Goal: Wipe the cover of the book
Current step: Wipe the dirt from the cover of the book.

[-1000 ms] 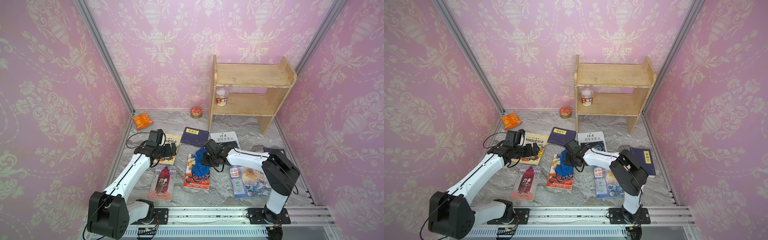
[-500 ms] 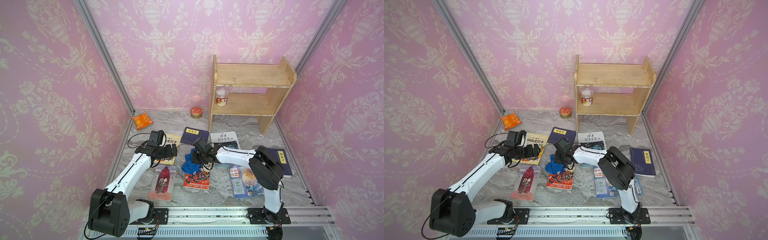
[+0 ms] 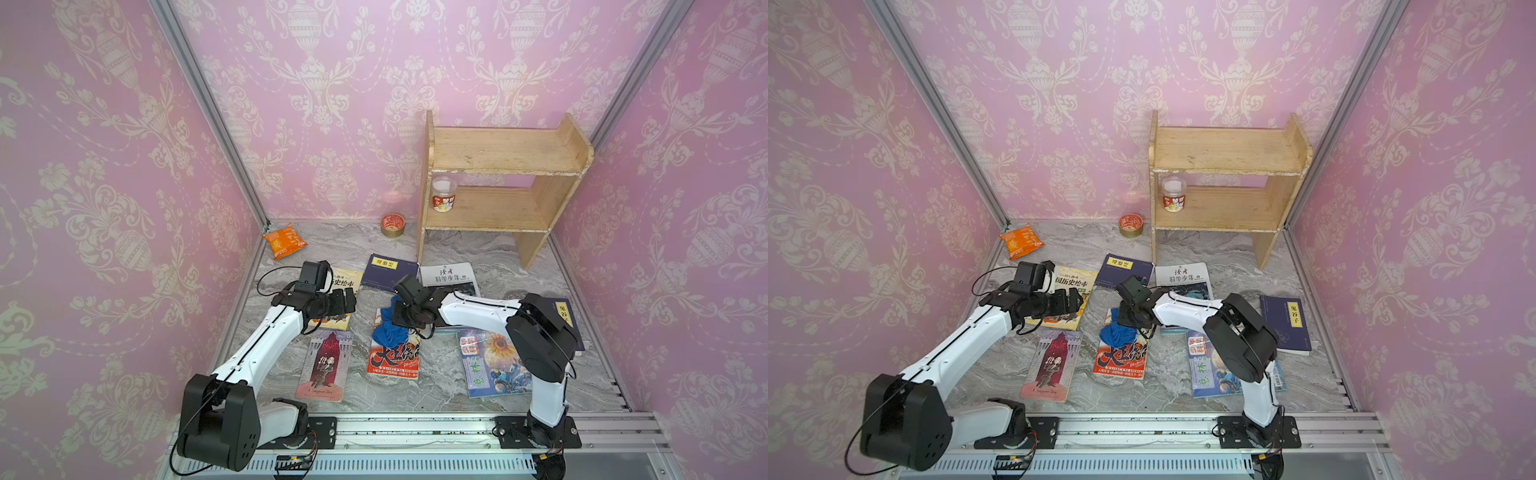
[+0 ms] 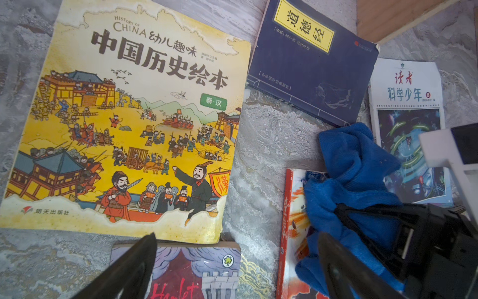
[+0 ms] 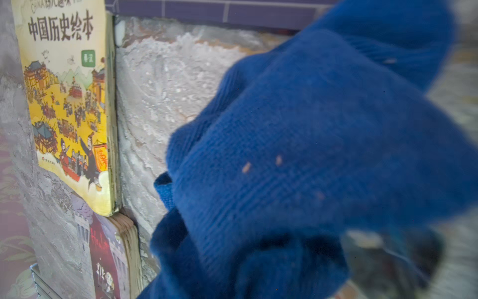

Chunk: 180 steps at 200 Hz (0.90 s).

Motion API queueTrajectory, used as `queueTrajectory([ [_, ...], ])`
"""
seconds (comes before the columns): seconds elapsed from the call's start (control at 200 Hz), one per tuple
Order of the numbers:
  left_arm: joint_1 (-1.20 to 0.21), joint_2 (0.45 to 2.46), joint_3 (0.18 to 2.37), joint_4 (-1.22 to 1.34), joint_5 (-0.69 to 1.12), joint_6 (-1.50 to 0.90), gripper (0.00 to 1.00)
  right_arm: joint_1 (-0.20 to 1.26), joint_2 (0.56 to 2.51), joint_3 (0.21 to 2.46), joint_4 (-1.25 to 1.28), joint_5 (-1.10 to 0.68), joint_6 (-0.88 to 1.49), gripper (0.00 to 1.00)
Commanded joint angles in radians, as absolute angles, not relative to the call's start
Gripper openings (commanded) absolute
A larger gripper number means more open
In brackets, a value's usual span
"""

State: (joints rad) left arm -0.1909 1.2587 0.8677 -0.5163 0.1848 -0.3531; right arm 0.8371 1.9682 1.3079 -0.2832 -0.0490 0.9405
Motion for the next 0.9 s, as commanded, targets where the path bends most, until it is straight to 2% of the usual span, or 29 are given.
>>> queueTrajectory([
  [0.0,-0.182,1.261,0.856,-0.517,0.203,-0.361,0.99,0.866,2.068,1.314,-0.406,-0.076,0.957,0.00],
  [0.34,-0.183,1.267,0.858,-0.513,0.208,-0.362,0.99,0.745,1.792,0.914,-0.373,-0.020,0.951,0.00],
  [0.455,-0.181,1.270,0.859,-0.512,0.201,-0.362,0.99,0.778,1.831,0.955,-0.384,-0.036,0.939,0.00],
  [0.666,-0.182,1.274,0.859,-0.515,0.192,-0.358,0.99,0.905,2.040,1.234,-0.382,-0.105,0.946,0.00],
  [0.791,-0.183,1.265,0.854,-0.518,0.181,-0.356,0.99,0.883,2.003,1.185,-0.352,-0.107,0.964,0.00],
  [0.896,-0.183,1.268,0.856,-0.516,0.183,-0.358,1.00,0.835,1.891,1.022,-0.355,-0.084,0.951,0.00],
])
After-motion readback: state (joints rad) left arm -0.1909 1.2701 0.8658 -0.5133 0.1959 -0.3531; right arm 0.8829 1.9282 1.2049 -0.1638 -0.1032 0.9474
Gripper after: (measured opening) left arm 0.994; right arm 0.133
